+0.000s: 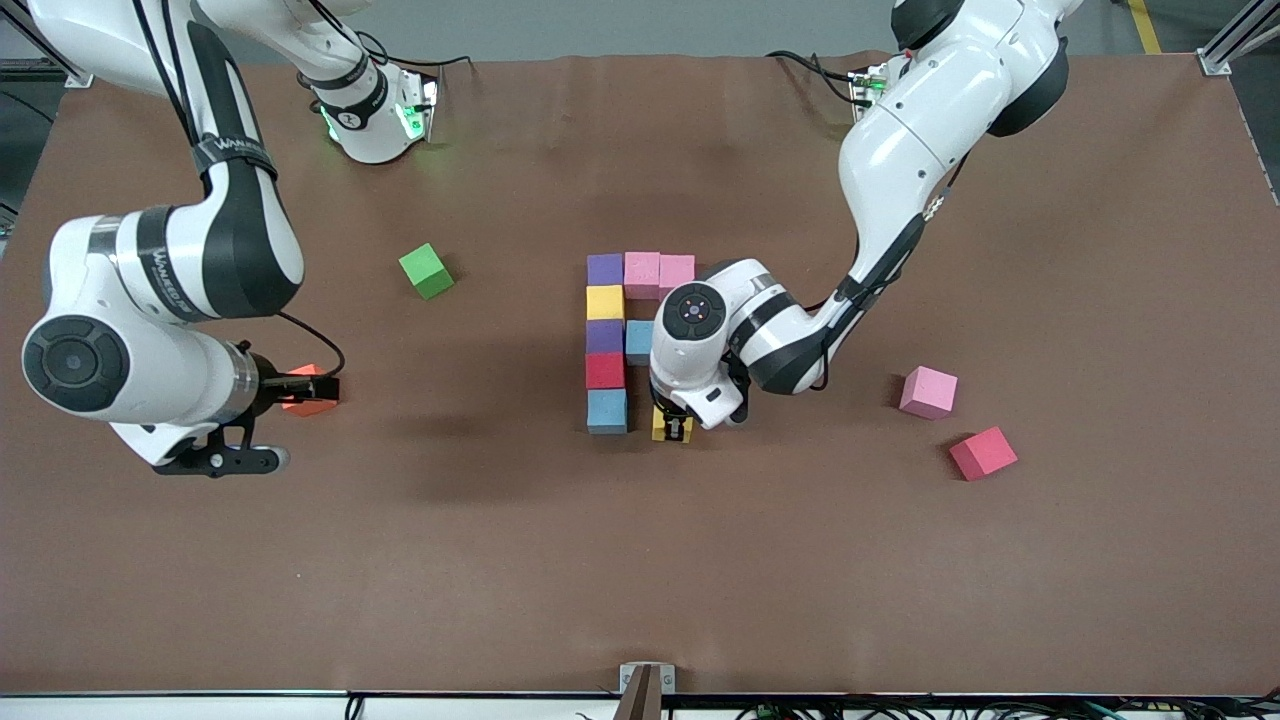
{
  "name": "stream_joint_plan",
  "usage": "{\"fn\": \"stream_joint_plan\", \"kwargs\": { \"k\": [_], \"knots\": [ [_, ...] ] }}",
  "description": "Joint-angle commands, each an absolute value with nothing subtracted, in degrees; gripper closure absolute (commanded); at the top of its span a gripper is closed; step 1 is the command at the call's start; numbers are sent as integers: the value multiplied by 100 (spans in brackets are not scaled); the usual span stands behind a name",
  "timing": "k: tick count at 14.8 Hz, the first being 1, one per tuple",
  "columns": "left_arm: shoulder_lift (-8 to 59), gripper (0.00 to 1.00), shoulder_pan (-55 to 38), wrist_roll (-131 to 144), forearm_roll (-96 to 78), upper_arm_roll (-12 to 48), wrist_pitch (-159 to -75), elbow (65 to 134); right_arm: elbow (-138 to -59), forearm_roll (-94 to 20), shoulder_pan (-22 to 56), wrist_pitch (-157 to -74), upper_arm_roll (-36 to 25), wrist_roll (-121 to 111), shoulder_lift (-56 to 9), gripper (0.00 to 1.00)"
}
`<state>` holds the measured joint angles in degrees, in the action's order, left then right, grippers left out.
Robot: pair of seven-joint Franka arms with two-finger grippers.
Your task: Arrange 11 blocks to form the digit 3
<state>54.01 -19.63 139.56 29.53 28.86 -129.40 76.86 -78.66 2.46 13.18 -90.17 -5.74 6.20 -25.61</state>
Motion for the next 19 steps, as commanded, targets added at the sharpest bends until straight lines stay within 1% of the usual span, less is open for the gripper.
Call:
{"fn": "stream_joint_plan", "kwargs": {
  "k": [1, 8, 12, 15, 19],
  "knots": [
    [5660, 54, -2153, 14045, 2804, 2839, -13131, 7550, -8367, 325, 942, -9132, -483, 81, -2163, 0],
    [5757, 54, -2206, 14369, 2795, 2839, -13578, 7506, -8604, 413, 545, -9132, -483, -184, -1793, 0],
    [5809, 54, -2232, 14405, 2795, 2839, -13597, 7515, -8596, 413, 431, -9132, -483, -431, -1679, 0],
    [5818, 53, -2232, 14414, 2795, 2839, -13597, 7506, -8552, 413, 378, -8887, -483, -474, -1469, 0],
    [5827, 53, -2250, 14414, 2725, 2839, -13605, 7445, -8464, 404, -34, -8491, -483, -1150, -1178, 0]
  ]
}}
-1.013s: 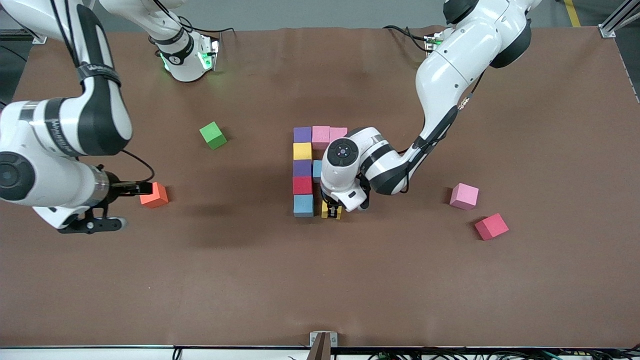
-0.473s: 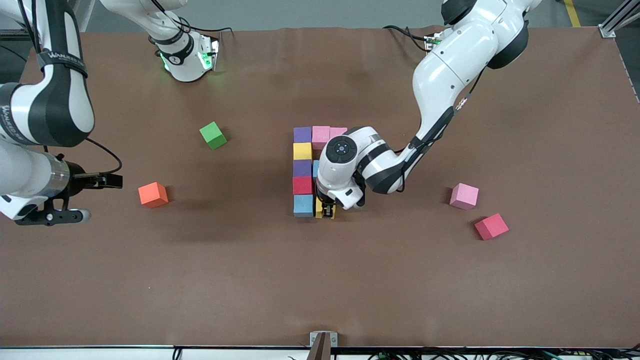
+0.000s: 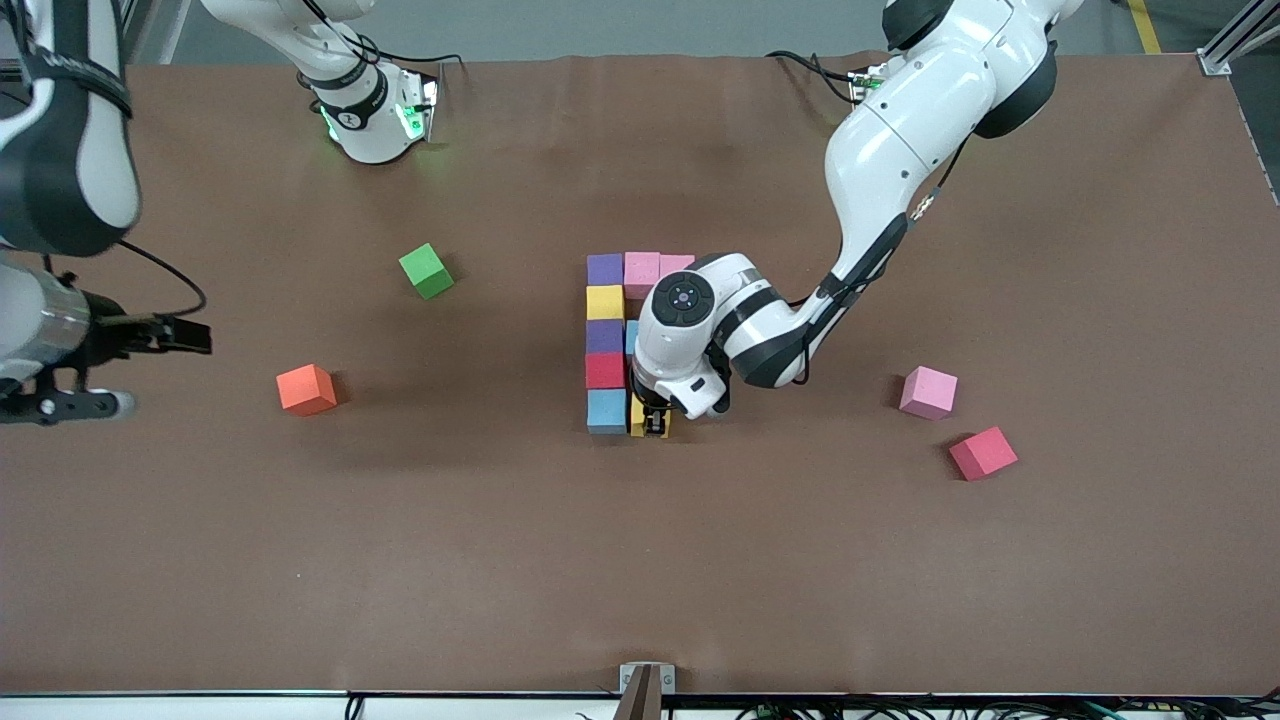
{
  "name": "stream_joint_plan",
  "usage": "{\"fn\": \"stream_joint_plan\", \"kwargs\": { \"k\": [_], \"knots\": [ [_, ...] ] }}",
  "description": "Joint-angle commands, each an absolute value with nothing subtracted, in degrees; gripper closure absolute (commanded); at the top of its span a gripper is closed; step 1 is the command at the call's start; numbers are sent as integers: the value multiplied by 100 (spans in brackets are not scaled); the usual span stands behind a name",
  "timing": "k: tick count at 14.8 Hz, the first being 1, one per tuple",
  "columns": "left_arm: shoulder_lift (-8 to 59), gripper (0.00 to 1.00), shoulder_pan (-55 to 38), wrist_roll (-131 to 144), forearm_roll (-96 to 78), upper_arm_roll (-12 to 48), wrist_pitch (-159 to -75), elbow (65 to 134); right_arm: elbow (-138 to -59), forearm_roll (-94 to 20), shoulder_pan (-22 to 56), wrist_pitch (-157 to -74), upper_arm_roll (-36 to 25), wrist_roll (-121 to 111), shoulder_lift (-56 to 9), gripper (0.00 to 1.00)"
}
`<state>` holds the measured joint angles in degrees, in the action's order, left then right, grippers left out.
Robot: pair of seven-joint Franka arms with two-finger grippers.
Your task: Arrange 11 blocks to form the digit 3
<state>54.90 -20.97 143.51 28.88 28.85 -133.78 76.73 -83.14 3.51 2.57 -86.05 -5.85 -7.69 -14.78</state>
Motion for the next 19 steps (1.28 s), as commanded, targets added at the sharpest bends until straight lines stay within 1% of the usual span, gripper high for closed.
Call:
{"fn": "stream_joint_plan", "kwargs": {
  "k": [1, 4, 6, 7, 8, 9, 10, 19],
  "knots": [
    [5853, 53, -2276, 14414, 2725, 2839, -13614, 7436, -8386, 404, -61, -8351, -483, -1195, -1178, 0],
    [5862, 52, -2276, 14414, 2716, 2839, -13623, 7418, -8131, 448, -62, -8262, -483, -1152, -1222, 0],
    [5862, 52, -2276, 14414, 2725, 2830, -13623, 7418, -7754, 527, -88, -8218, -475, -1151, -1239, 0],
    [5854, 49, -2276, 14405, 2725, 2830, -13623, 7418, -7621, 527, -97, -8192, -483, -1151, -1239, 0],
    [5845, 37, -2268, 14362, 2725, 2830, -13623, 7427, -7490, 519, -97, -8157, -492, -1151, -1239, 0],
    [5819, 11, -2250, 14344, 2725, 2830, -13614, 7427, -7349, 519, -97, -8069, -501, -1151, -1239, 0],
    [5784, 0, -2241, 14352, 2725, 2830, -13614, 7427, -7243, 527, -114, -7999, -501, -1151, -1239, 0],
    [5370, 0, -2118, 14353, 2725, 2865, -13553, 7576, -7172, 492, -71, -7208, -457, -1134, -1195, 0]
  ]
}}
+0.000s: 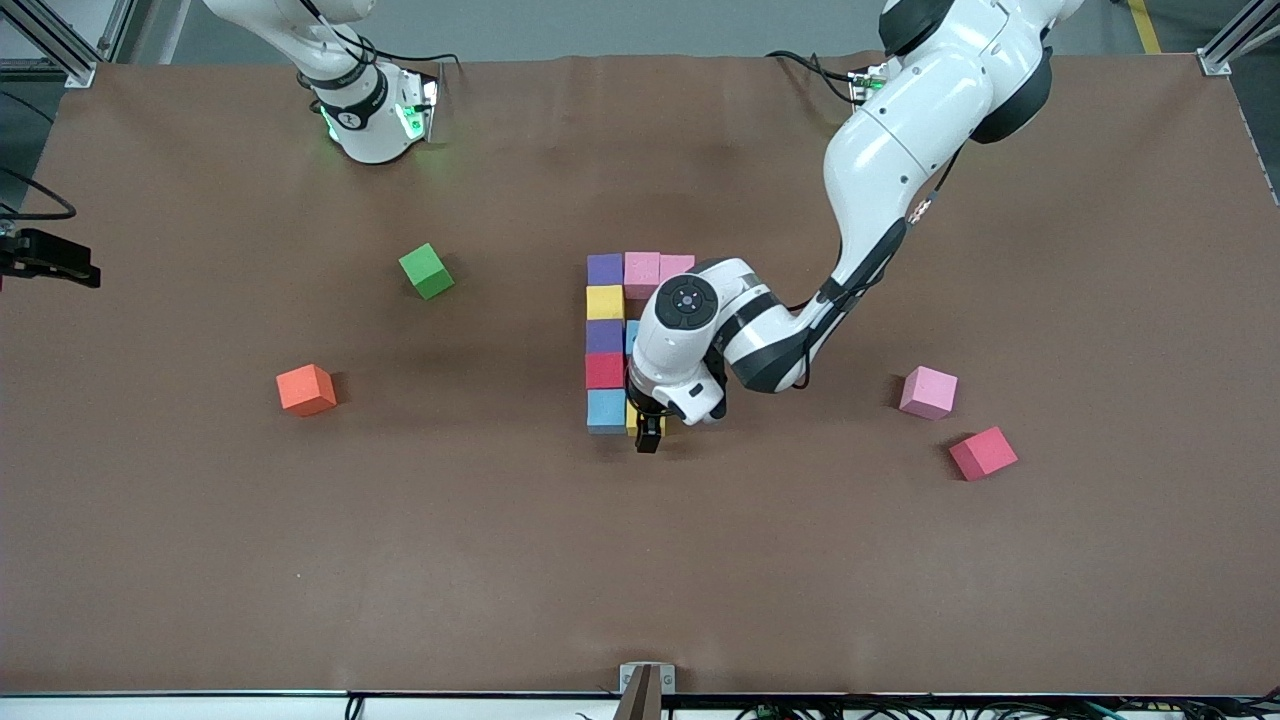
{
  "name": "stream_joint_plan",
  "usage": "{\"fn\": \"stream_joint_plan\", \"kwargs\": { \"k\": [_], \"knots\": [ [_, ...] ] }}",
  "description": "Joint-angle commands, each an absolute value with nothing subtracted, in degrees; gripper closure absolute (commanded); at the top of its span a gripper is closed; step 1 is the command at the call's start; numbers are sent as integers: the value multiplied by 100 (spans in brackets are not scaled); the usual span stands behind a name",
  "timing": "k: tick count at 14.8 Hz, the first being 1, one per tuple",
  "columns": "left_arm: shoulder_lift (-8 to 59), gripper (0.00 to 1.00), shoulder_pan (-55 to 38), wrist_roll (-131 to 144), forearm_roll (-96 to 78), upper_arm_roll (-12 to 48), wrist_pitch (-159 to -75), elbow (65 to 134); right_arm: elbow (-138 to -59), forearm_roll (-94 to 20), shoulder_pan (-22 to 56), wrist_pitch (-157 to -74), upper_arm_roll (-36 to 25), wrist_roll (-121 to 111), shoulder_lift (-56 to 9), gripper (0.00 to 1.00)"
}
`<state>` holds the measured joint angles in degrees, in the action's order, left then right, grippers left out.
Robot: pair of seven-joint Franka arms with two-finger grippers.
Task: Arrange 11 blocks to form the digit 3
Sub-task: 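Move the left gripper to the pink cube beside the pale pink cube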
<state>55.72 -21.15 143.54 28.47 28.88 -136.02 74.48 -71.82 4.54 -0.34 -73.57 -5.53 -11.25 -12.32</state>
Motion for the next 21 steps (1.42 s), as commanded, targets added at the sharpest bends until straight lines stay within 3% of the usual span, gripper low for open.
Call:
{"fn": "stream_joint_plan", "kwargs": {
  "k": [1, 10, 17, 21],
  "knots": [
    [5327, 0, -2118, 14353, 2725, 2874, -13544, 7594, -7163, 501, -70, -7111, -448, -1134, -1195, 0],
    [4782, 0, -1820, 14335, 2725, 3049, -13237, 8165, -7163, -62, -105, -6847, -483, -1108, -1055, 0],
    [3790, 0, -705, 13845, 2742, 3366, -12929, 9244, -7172, -18, -26, -6829, -440, -677, -1011, 0],
    [3324, 0, 595, 12783, 2786, 3937, -12903, 9964, -7172, -9, -61, -6926, -431, -677, -1020, 0]
  ]
}}
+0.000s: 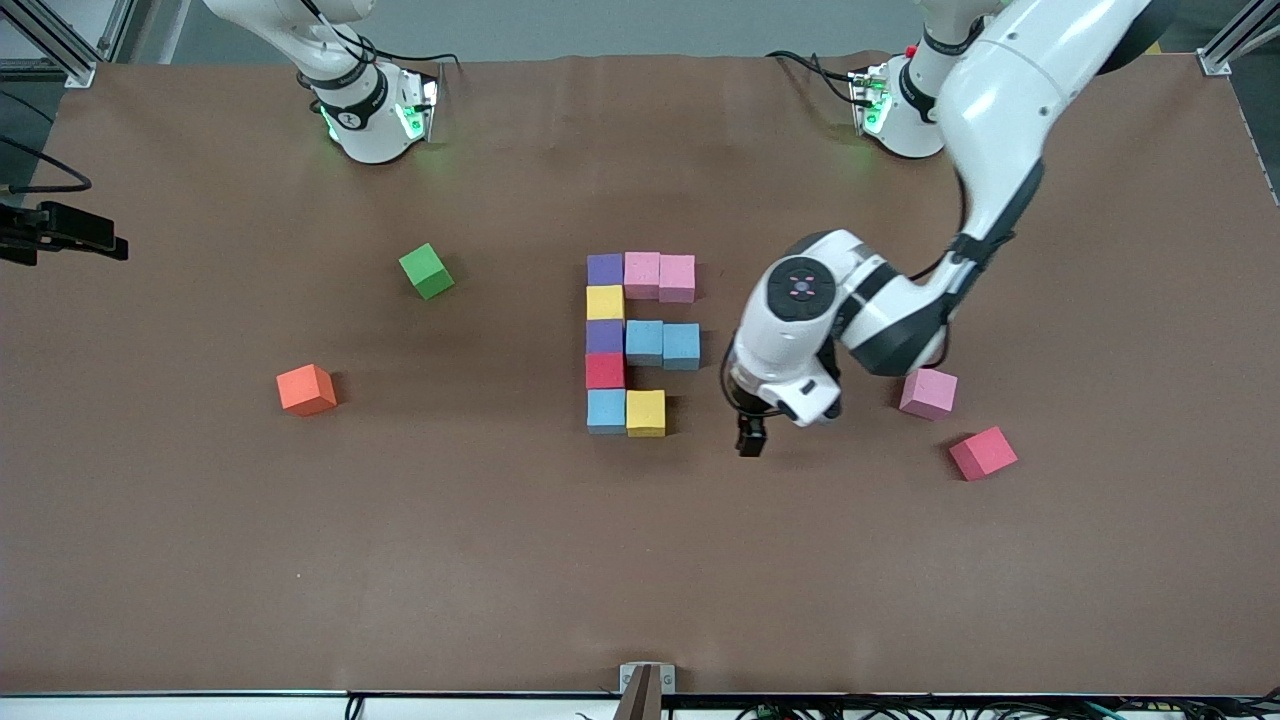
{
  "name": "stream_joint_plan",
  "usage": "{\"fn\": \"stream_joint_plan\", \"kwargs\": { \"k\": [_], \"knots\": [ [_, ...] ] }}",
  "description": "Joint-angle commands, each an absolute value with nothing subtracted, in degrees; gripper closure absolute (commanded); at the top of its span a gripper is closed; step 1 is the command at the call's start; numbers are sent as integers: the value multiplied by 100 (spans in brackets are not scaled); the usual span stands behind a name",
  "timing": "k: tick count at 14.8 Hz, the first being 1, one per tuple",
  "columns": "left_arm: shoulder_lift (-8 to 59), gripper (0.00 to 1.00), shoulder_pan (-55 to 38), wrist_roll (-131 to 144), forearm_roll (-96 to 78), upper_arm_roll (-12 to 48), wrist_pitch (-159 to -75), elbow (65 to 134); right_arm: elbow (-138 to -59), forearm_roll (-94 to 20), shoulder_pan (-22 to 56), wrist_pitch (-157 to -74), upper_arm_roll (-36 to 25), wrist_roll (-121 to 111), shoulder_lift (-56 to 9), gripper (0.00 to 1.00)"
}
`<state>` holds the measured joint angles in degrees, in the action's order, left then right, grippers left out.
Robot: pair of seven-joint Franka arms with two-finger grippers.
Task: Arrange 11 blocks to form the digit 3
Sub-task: 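Move the left gripper to the pink cube beside the pale pink cube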
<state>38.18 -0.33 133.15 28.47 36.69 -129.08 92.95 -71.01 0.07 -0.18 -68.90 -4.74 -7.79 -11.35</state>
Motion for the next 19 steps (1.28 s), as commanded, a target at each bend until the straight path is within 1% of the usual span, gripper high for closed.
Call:
{"fn": "stream_joint_plan", "kwargs": {
  "k": [1, 3, 6, 11, 12, 15, 16, 19],
  "knots": [
    [3183, 0, 789, 12440, 2804, 3946, -12902, 10141, -7172, -35, -88, -6943, -422, -668, -1011, 0],
    [3042, 0, 1193, 11920, 2812, 3946, -12894, 10361, -7259, -61, -97, -7153, -422, -659, -836, 0],
    [2927, 0, 1756, 11007, 2812, 3946, -12902, 10581, -7619, -53, -114, -7373, -352, -659, -607, 0],
    [2786, 0, 2521, 9268, 2839, 3946, -12894, 10959, -7778, -44, -132, -7488, -343, -659, -536, 0],
    [2777, 0, 2679, 8907, 2839, 3955, -12894, 10986, -7909, -44, -149, -7593, -334, -659, -440, 0],
    [2830, 0, 3014, 7660, 2848, 3946, -12894, 11022, -8681, -44, -149, -8102, -334, -659, 77, 0],
    [2847, 0, 3067, 7264, 2900, 3920, -12902, 11021, -8736, -44, -167, -8138, -317, -668, 105, 0],
    [3198, 0, 3339, 6559, 3706, 3911, -12946, 10803, -8728, -18, -334, -8139, -62, -668, 105, 0]
  ]
}}
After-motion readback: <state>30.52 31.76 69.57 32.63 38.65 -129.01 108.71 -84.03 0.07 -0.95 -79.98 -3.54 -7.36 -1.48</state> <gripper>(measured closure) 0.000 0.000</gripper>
